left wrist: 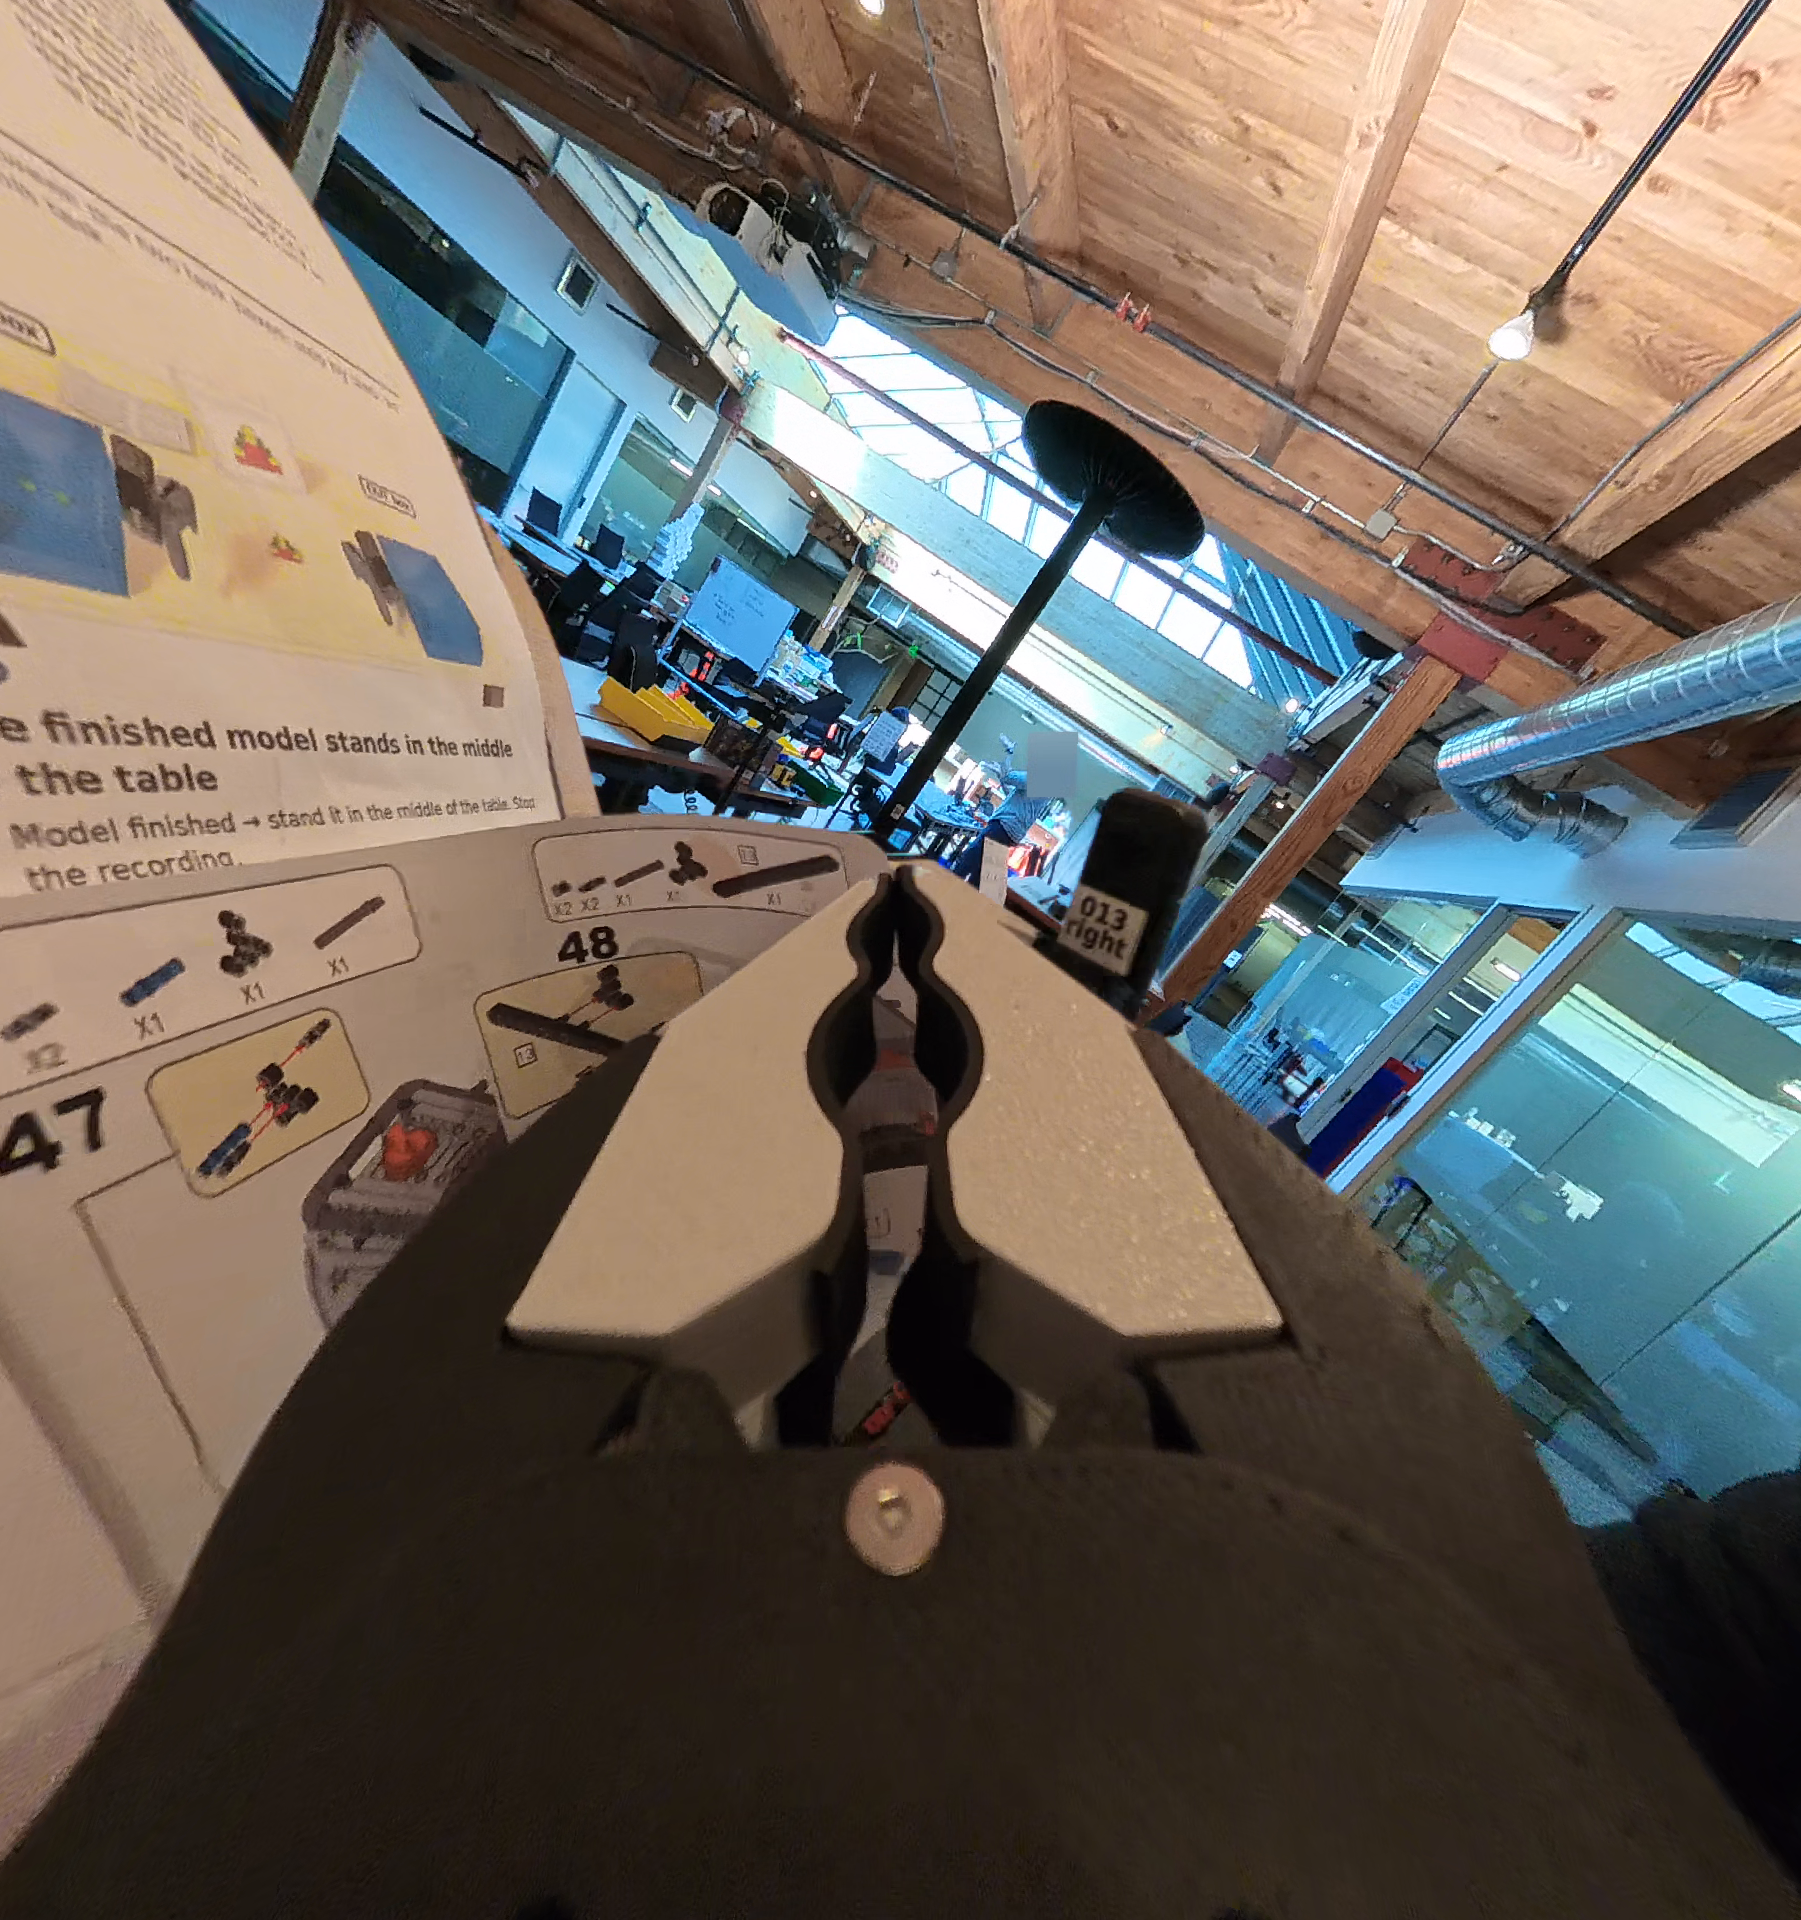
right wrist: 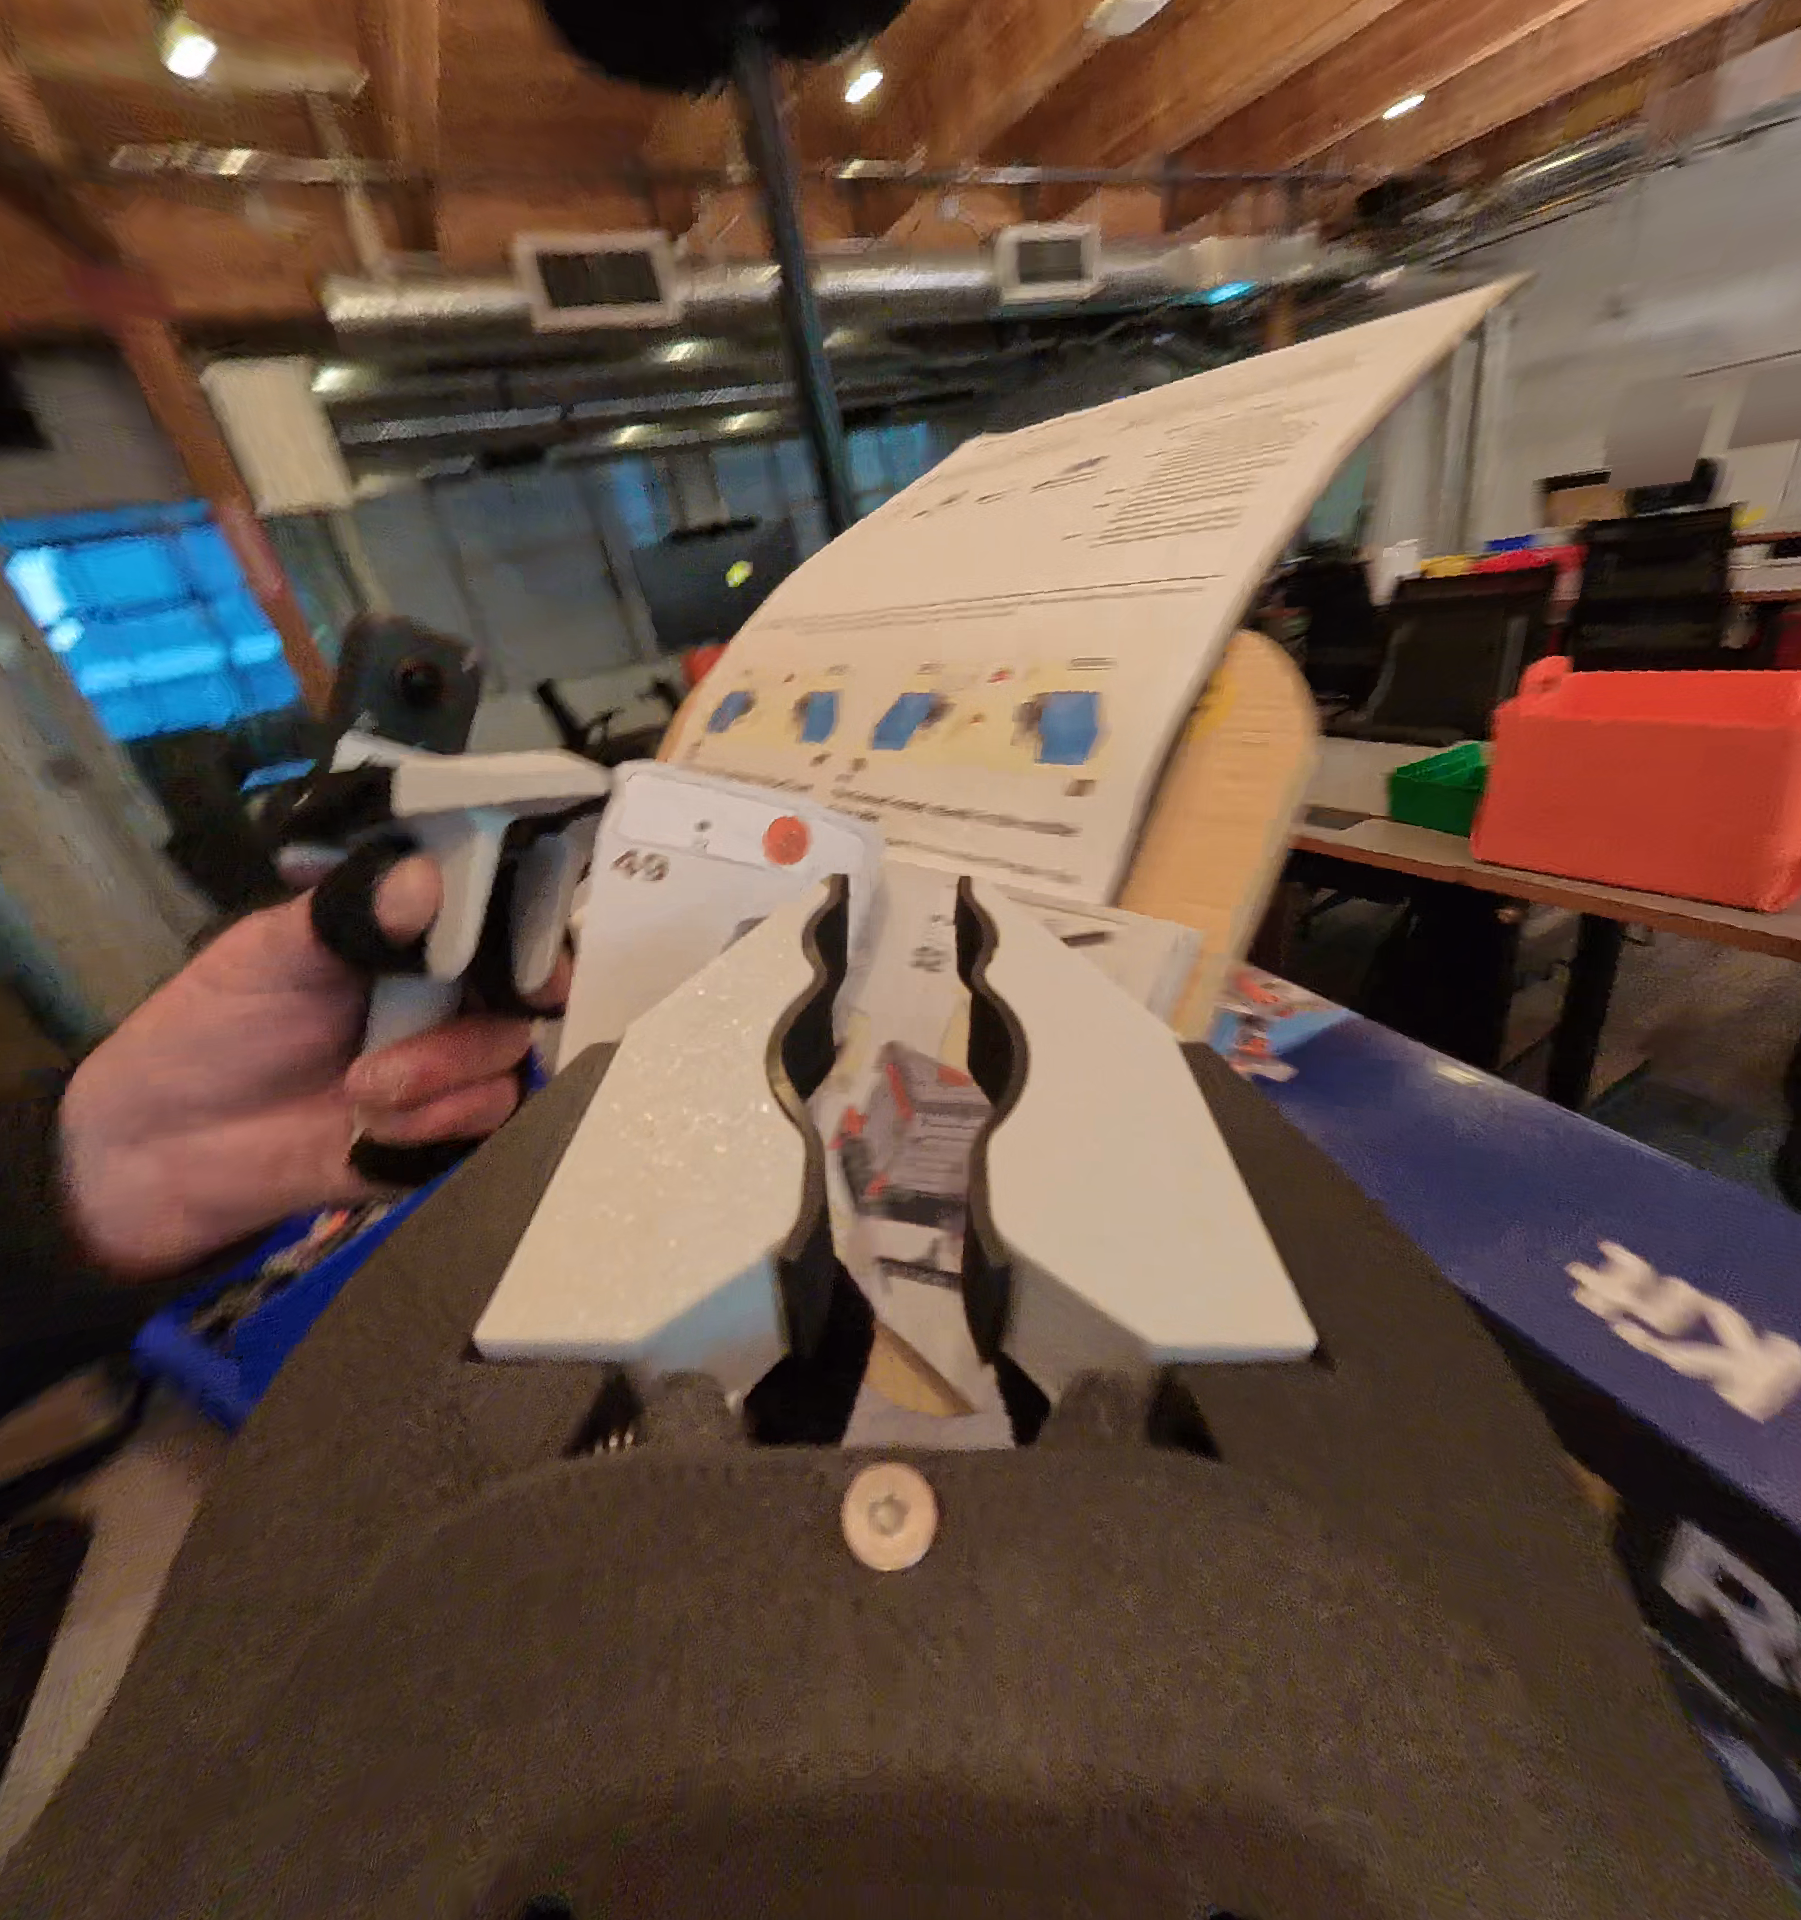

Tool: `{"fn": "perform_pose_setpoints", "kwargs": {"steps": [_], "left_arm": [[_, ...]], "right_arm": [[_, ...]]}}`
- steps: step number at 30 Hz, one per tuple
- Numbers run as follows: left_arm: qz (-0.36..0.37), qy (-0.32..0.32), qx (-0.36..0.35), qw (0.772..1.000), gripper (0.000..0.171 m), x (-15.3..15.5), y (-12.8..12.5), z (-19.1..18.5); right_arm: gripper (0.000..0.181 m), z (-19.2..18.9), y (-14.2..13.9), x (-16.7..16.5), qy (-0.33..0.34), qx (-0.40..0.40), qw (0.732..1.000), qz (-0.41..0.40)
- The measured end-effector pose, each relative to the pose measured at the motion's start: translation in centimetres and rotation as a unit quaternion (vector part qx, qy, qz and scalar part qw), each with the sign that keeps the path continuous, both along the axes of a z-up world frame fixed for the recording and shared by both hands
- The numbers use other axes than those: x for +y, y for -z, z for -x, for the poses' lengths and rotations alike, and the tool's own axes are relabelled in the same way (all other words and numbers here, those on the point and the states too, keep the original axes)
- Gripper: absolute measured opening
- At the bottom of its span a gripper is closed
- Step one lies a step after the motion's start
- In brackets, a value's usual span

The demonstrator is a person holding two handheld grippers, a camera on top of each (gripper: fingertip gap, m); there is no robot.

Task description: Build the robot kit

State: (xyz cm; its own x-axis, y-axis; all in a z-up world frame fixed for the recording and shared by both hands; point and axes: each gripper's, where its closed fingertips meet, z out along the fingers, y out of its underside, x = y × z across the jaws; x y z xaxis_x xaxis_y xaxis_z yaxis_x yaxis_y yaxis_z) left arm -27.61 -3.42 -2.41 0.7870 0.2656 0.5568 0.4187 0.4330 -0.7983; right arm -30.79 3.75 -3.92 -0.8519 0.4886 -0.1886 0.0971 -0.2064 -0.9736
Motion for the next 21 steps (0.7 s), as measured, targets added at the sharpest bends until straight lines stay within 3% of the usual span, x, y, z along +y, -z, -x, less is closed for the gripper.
{"fn": "perform_pose_setpoints", "kwargs": {"steps": [4, 7, 13, 15, 18, 21], "left_arm": [[0.018, -0.01, 0.002, 1.0, 0.0, -3.1, -0.8, -1.3], [0.031, -0.015, 0.005, 0.999, 0.0, -6.2, -1.3, -2.3], [0.057, -0.025, -0.039, 0.997, 0.001, -12.5, 1.2, -3.3], [0.046, -0.032, -0.056, 0.997, 0.015, -14.1, 2.0, -3.0], [0.063, -0.038, -0.076, 0.994, 0.026, -15.0, 4.2, -2.7], [0.051, -0.017, -0.081, 0.995, 0.026, -14.7, 5.1, -2.7]], "right_arm": [[0.017, -3.8, 1.7, -5.9, -0.126, -0.019, 0.988, -0.088], [0.015, -5.5, 3.2, -10.4, -0.179, -0.03, 0.977, -0.111], [0.01, -7.0, 4.7, -17.0, -0.191, -0.018, 0.97, -0.15], [0.009, -7.3, 4.9, -18.2, -0.198, -0.021, 0.968, -0.153], [0.009, -7.4, 5.3, -19.0, -0.204, -0.028, 0.966, -0.156], [0.008, -7.5, 5.3, -19.3, -0.211, -0.038, 0.965, -0.148]]}}
